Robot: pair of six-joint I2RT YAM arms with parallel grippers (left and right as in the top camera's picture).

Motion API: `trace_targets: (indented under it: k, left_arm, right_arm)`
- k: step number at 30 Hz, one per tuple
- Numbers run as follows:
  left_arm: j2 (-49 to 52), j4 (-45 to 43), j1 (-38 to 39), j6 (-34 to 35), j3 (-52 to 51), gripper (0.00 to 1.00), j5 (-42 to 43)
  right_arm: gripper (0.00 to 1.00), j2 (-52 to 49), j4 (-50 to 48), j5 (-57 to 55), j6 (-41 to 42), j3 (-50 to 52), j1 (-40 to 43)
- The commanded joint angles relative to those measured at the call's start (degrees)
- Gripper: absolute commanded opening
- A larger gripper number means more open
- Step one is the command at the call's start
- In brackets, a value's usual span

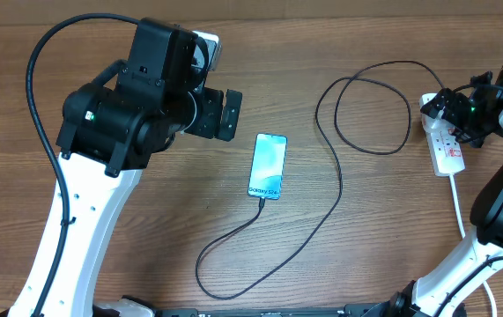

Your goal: Plug charger to phone and switch on socket

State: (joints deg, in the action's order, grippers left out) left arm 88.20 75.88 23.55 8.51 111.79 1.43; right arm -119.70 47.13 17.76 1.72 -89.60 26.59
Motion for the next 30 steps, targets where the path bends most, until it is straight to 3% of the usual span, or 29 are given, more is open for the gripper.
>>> trace_targets:
  k: [1, 30]
  left_arm:
    - [0.59, 0.07, -0.17, -1.27, 0.17, 0.99, -0.39]
    - [0.59, 0.20, -0.17, -1.25, 0.17, 0.99, -0.39]
  right_arm:
    - [1.00, -0.17, -0.37, 1.31, -0.31, -0.46, -0.28]
    - [1.00, -2.16, -0.11, 2.78, -0.33, -0.46, -0.28]
